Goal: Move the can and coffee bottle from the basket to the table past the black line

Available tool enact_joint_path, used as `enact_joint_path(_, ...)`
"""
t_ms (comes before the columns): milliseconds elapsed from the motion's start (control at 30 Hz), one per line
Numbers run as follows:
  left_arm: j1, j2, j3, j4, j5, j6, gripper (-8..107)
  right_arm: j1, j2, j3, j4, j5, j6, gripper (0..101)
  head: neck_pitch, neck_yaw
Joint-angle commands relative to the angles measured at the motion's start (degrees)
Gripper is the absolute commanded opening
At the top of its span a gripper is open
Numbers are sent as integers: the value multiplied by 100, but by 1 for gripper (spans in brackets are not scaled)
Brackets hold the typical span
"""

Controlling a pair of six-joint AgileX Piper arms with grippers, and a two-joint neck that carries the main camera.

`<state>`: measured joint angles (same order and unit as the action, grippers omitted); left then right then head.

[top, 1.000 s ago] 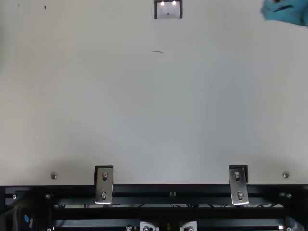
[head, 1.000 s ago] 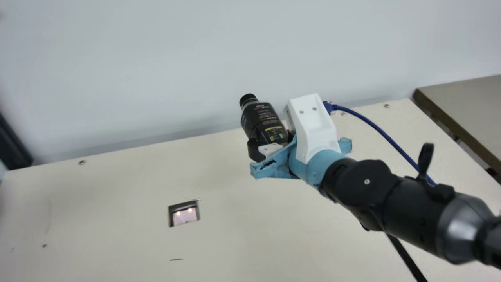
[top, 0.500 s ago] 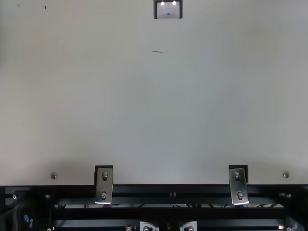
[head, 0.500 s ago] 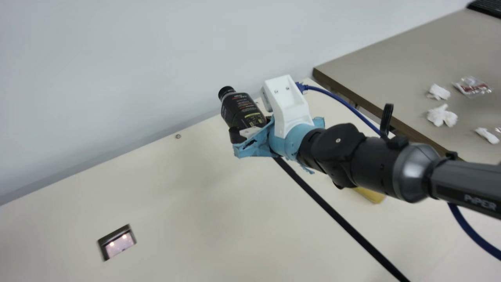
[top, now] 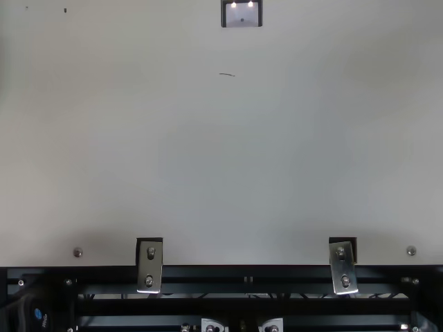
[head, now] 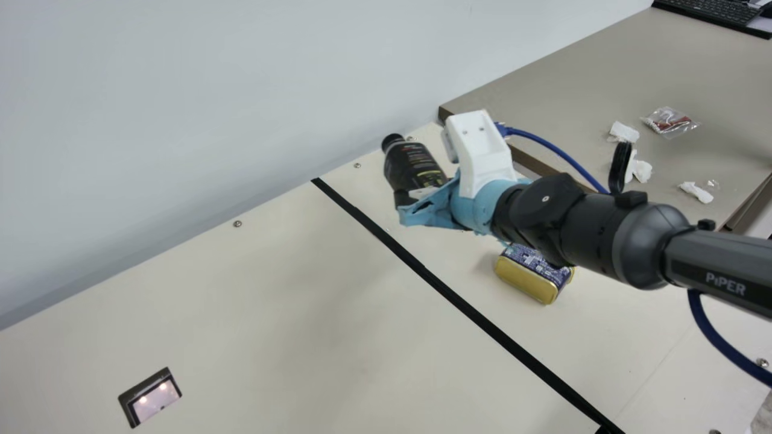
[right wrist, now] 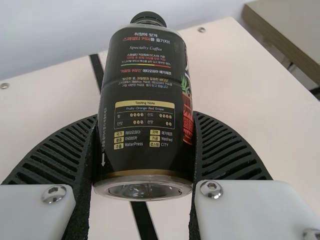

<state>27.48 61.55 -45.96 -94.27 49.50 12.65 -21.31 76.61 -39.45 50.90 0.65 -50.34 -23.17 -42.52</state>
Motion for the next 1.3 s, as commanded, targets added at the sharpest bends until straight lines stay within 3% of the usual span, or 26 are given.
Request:
enact_joint_path(0,0,0,0,0,0,0,90,-197,50,-11,-276,67,191,0,-182,-143)
enact_joint_path(267,0,0,0,0,0,0,90,-485,295,4,-1063,121,718,0,-182,-143)
enact_joint_path(1167,0,0,0,0,0,0,90,-521,958,206,-3007,-329,2318,0,-182,-143)
enact_joint_path(1200,0,0,0,0,0,0,90,-528,961,215,-3066,-332,2367,49,-182,-143)
enact_joint_path(1233,0,0,0,0,0,0,90,-536,960,228,-3132,-336,2427,88,-182,-143)
enact_joint_path(1267,0,0,0,0,0,0,90,-543,957,238,-3190,-334,2483,101,-182,-143)
